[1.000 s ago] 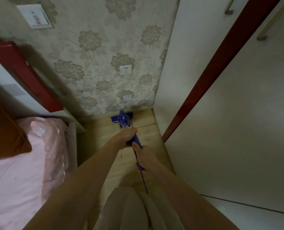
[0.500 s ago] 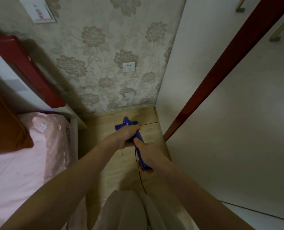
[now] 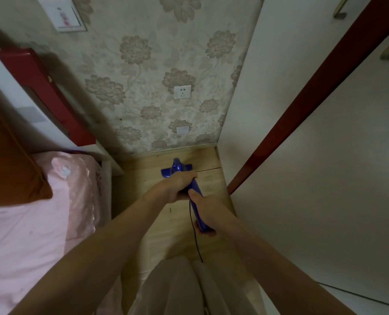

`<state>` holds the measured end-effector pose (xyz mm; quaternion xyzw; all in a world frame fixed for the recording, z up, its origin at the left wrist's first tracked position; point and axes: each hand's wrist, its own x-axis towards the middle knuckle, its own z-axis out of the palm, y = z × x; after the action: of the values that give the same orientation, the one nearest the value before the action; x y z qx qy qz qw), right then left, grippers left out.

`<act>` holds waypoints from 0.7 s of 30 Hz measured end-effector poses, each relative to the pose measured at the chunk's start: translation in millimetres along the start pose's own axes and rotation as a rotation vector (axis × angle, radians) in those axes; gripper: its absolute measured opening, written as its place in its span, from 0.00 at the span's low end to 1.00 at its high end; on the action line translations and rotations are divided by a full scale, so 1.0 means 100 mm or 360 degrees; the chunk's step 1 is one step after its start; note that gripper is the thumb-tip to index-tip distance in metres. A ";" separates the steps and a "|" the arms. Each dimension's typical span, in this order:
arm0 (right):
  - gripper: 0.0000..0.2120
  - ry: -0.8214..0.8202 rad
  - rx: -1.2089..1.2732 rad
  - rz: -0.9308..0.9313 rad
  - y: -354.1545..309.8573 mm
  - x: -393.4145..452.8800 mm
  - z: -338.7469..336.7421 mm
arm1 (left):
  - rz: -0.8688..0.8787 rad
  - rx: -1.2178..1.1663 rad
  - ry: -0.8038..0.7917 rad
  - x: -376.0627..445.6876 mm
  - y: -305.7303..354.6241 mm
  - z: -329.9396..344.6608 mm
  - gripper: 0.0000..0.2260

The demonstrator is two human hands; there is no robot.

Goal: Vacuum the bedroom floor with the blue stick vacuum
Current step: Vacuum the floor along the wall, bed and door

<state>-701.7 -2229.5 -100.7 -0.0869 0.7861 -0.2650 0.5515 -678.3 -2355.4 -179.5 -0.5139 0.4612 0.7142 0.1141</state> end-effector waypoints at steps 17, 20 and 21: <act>0.20 0.0046 0.0002 -0.0118 0.04 0.40 0.14 | 0.0095 0.0017 0.0137 0.28 0.03 -0.07 0.07; 0.19 0.0057 0.0000 -0.0158 0.05 0.39 0.12 | 0.0095 -0.0044 0.0108 0.25 0.01 -0.10 0.08; 0.18 0.0075 -0.0004 -0.0171 0.07 0.38 0.11 | 0.0099 -0.0070 0.0085 0.24 0.00 -0.10 0.08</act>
<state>-704.9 -2243.3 -138.8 -0.1235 0.7933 -0.2954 0.5178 -682.8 -2370.3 -200.5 -0.5205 0.4641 0.7134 0.0682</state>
